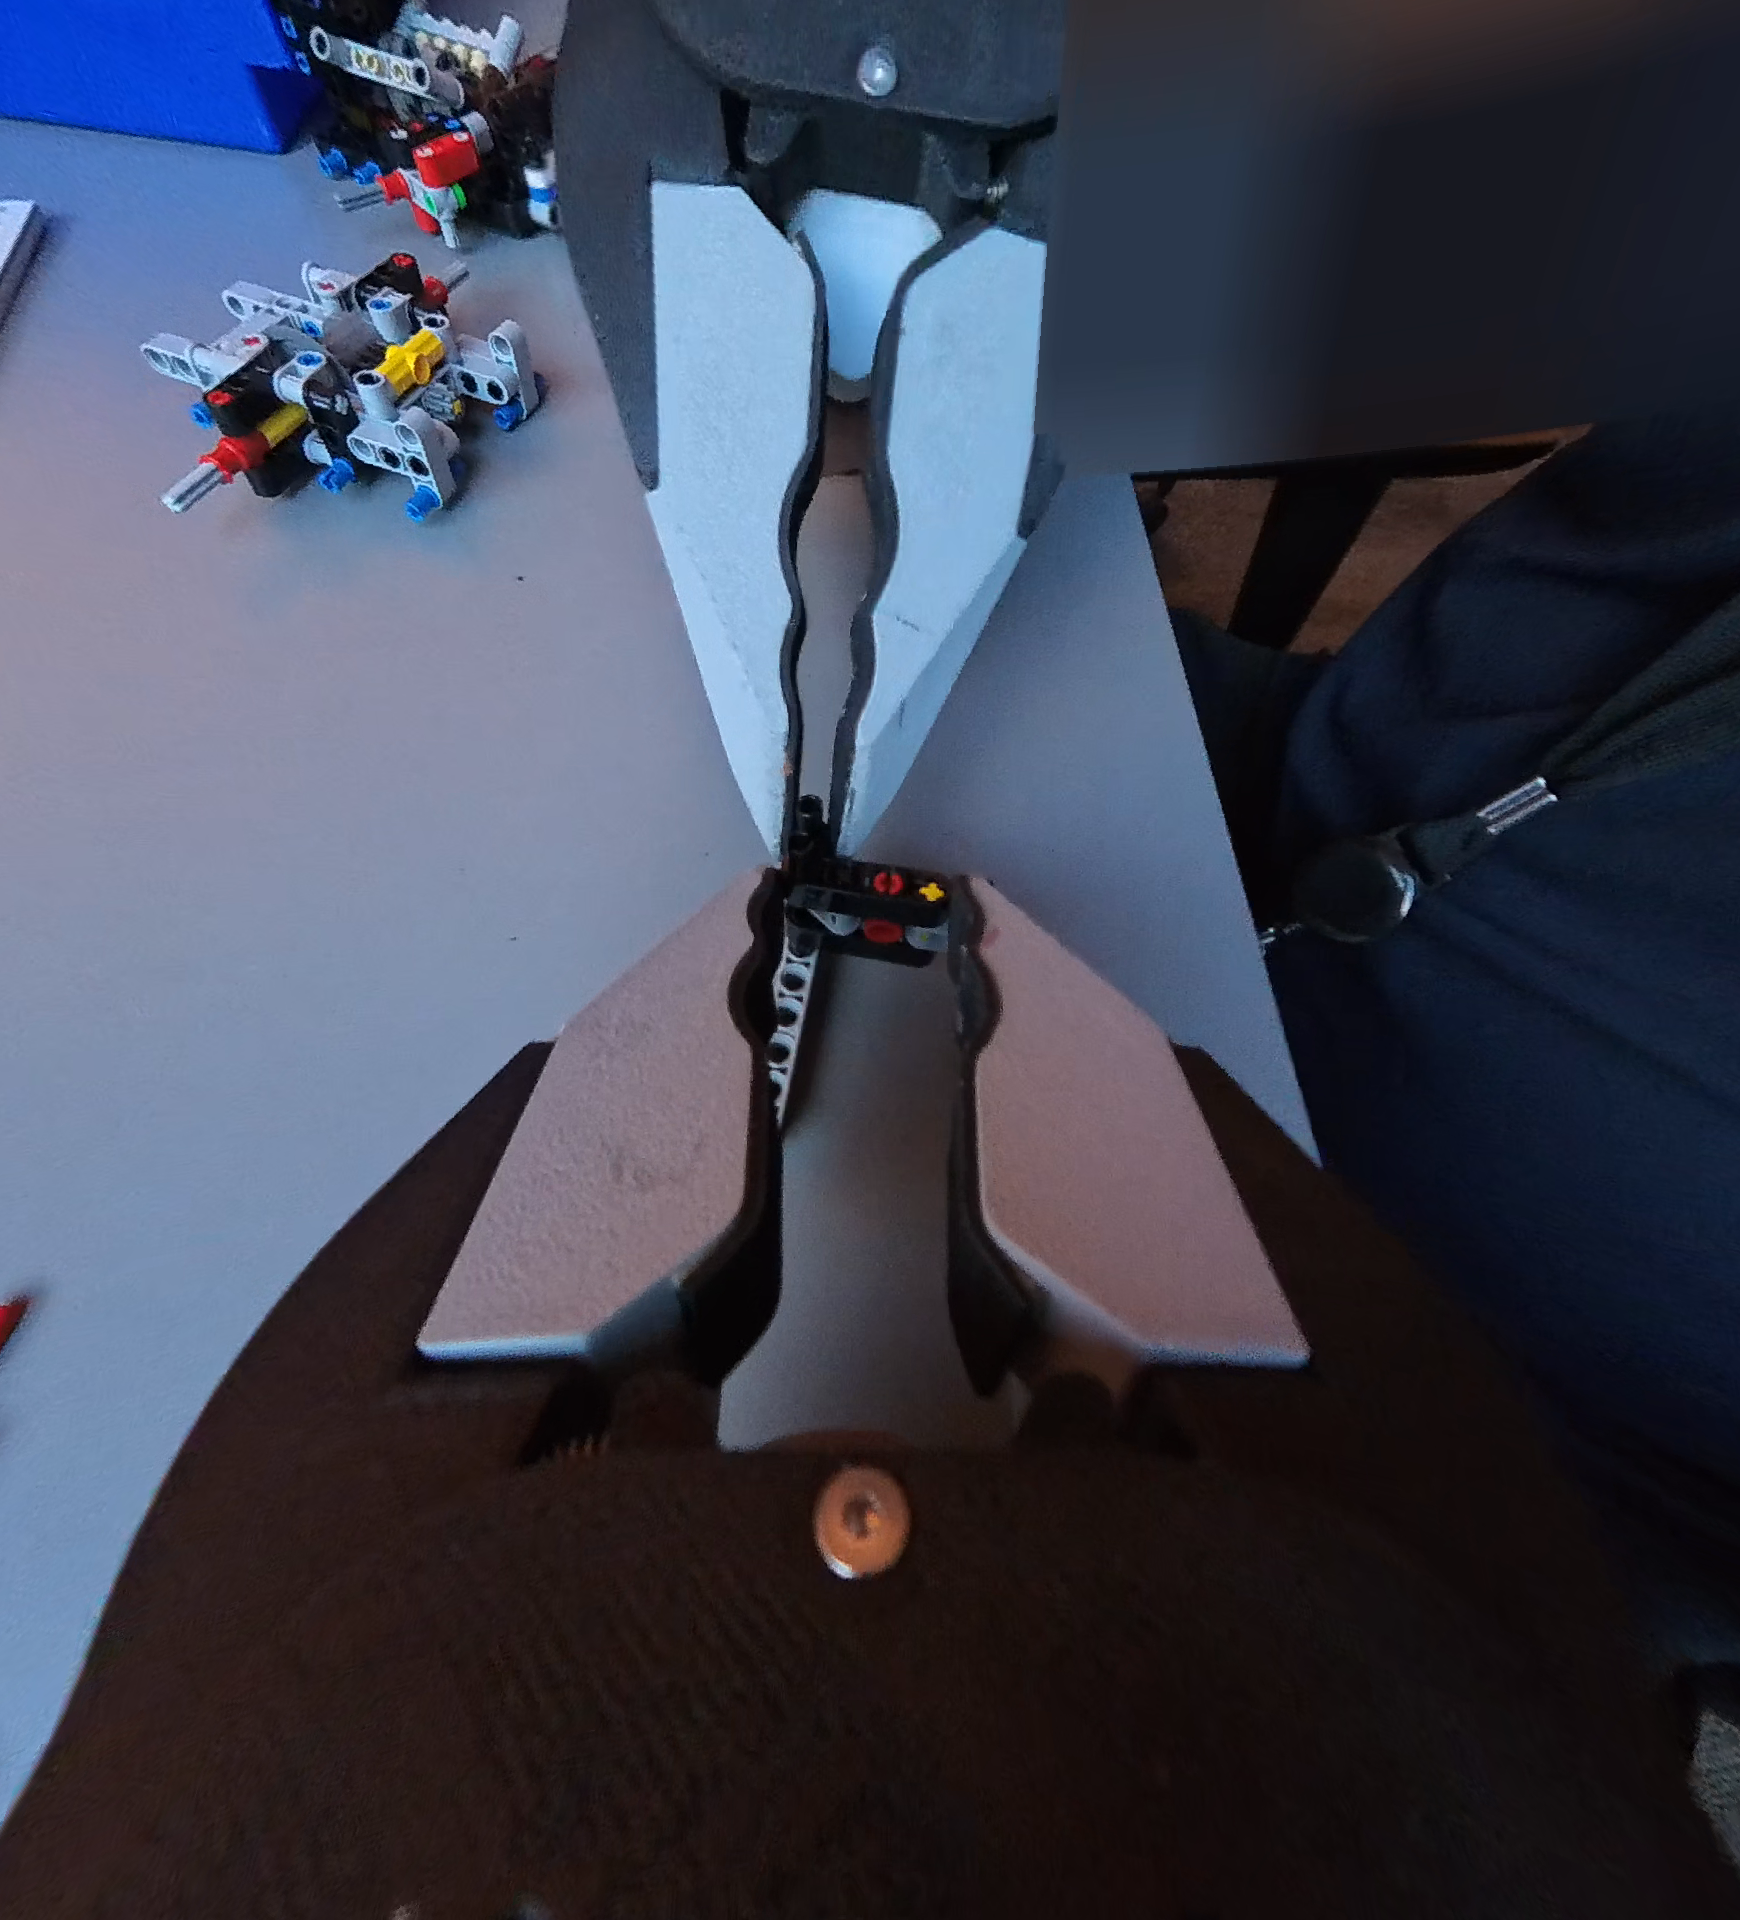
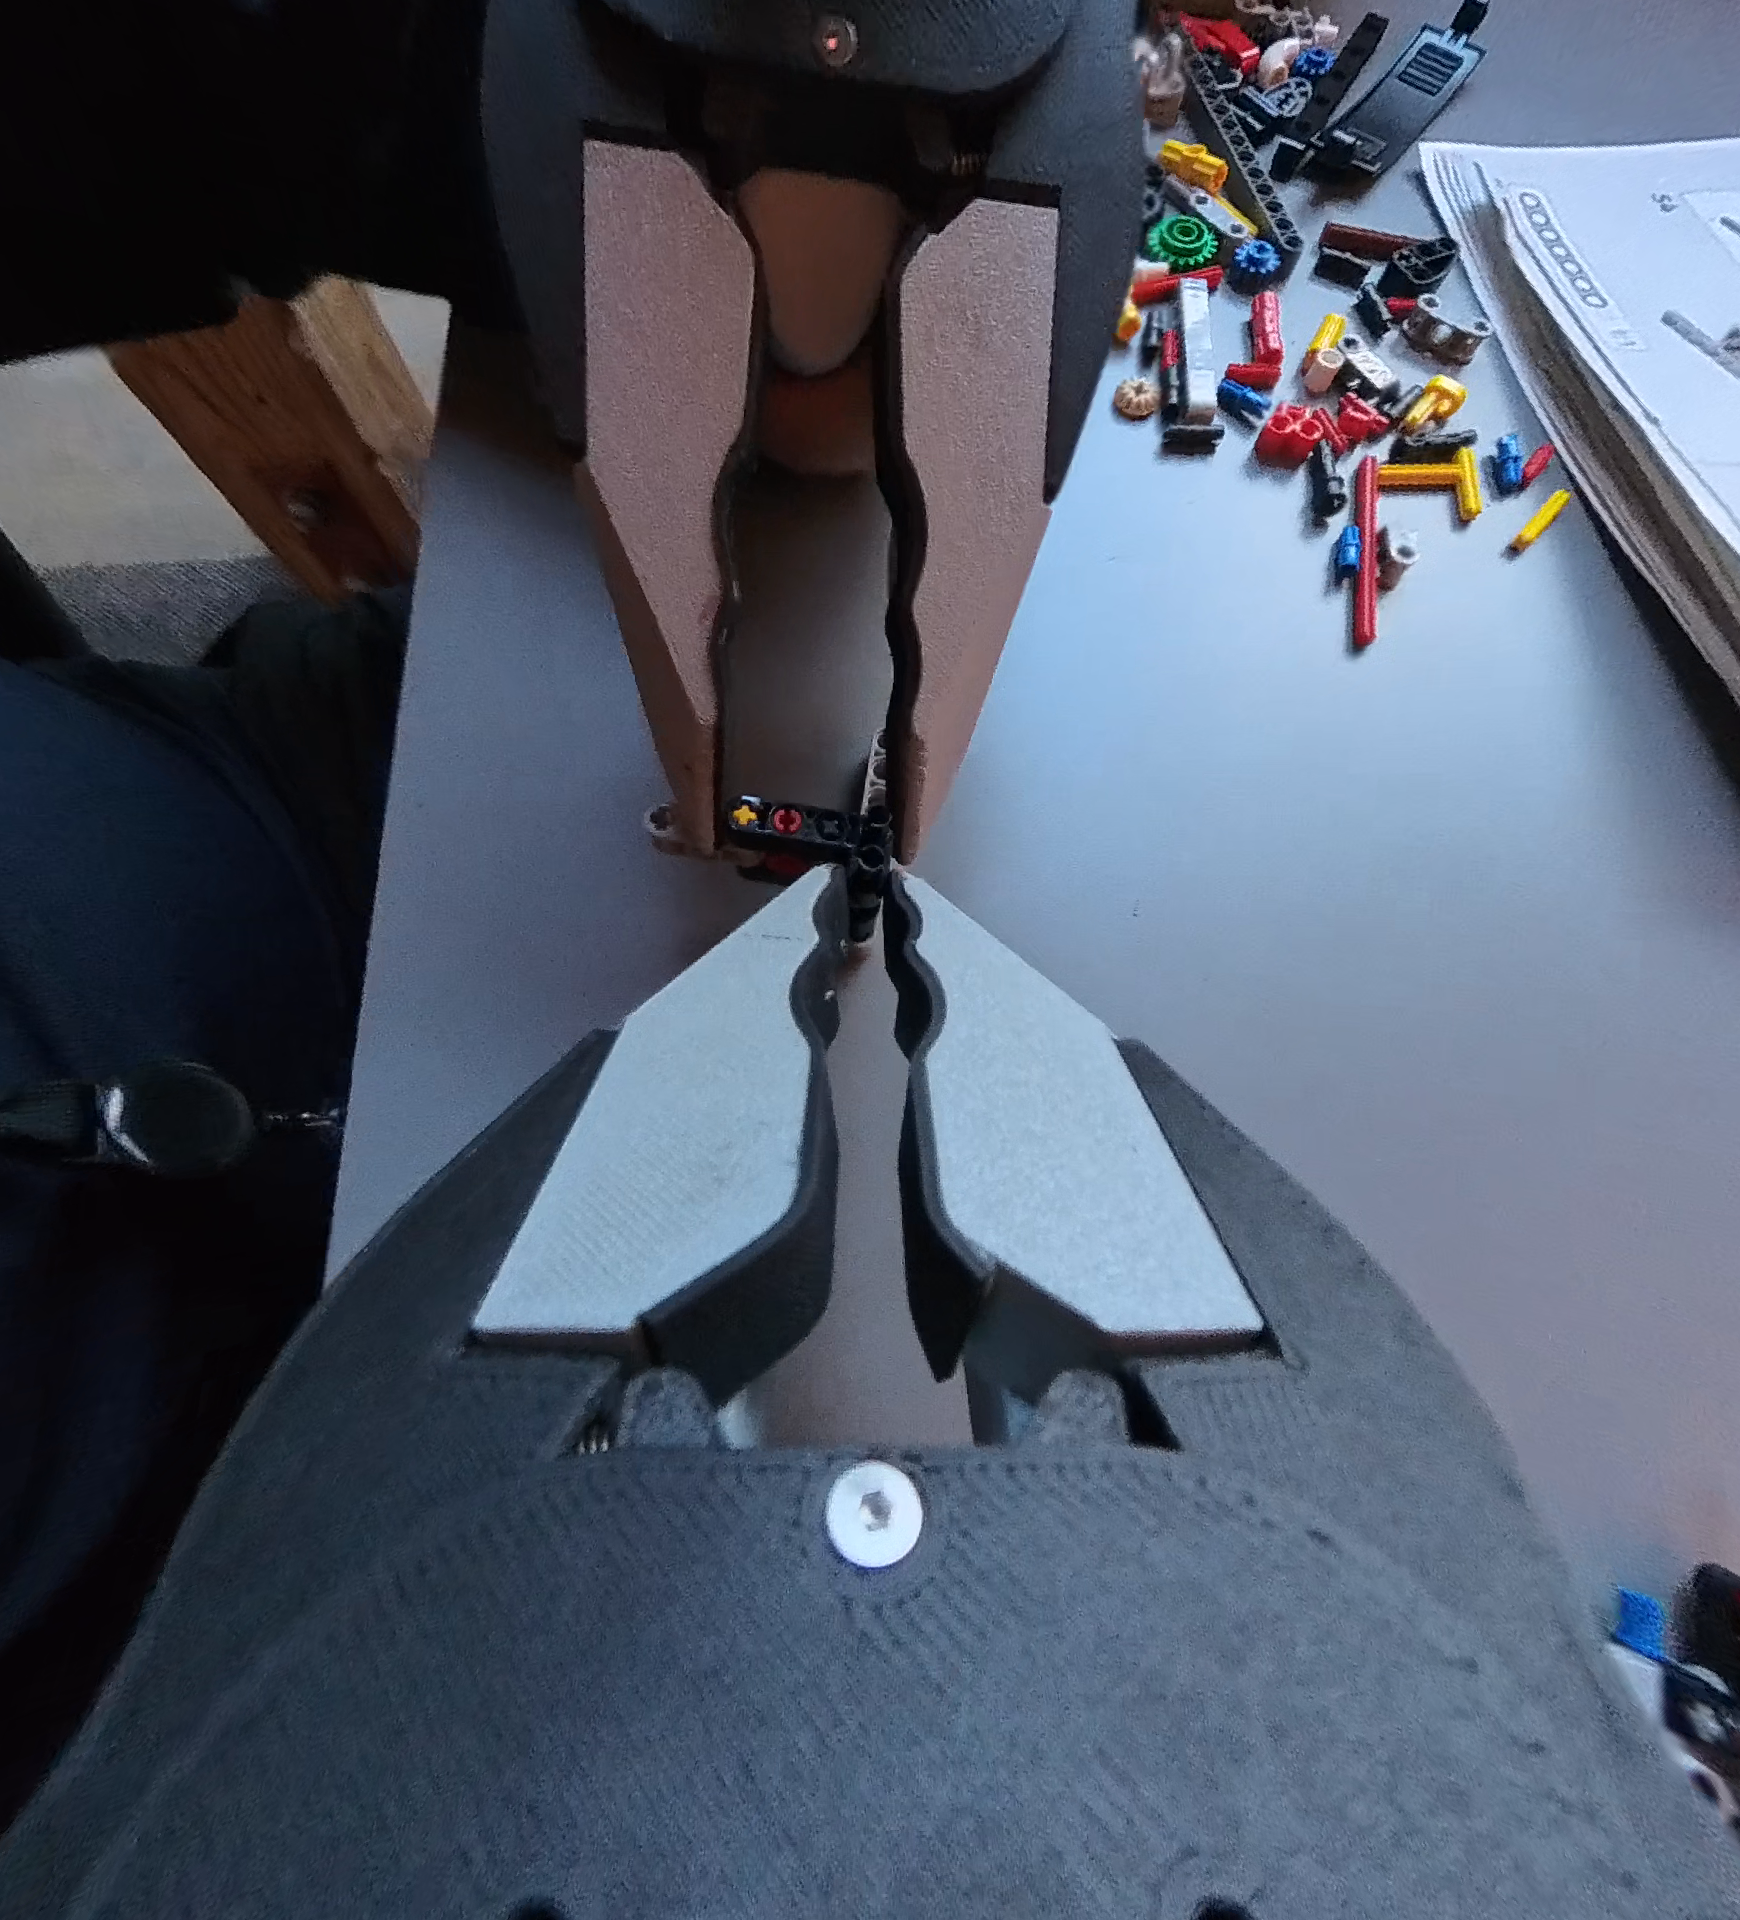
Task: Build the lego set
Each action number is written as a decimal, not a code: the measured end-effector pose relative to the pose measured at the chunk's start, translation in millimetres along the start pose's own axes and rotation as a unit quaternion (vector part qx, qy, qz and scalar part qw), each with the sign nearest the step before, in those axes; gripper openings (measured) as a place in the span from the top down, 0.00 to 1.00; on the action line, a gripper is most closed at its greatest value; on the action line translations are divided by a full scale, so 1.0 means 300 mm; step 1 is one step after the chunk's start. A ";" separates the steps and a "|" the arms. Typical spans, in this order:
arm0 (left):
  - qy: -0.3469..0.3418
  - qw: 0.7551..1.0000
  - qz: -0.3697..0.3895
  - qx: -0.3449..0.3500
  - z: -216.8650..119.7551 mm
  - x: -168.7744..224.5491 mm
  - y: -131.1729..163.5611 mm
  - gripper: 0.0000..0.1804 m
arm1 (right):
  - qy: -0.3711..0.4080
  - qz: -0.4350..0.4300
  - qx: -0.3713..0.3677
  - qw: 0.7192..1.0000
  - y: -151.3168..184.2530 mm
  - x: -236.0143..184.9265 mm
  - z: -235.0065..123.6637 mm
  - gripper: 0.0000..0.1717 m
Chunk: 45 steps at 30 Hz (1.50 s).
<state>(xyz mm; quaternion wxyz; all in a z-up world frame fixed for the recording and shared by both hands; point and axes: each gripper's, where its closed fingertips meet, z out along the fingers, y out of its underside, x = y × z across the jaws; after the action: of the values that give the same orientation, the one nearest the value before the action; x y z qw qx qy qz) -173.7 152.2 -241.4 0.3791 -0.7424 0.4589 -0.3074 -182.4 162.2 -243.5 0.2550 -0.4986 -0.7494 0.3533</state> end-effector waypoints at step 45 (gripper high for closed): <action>0.058 0.996 -0.070 -0.009 -0.026 -0.016 0.024 0.84 | 0.055 -0.048 0.068 0.995 -0.027 0.015 0.010 0.98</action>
<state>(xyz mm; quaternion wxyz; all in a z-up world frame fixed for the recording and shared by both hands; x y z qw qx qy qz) -185.0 152.3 -243.9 0.3230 -0.7567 0.4300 -0.3717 -190.8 163.4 -239.0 0.3464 -0.4621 -0.7313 0.3628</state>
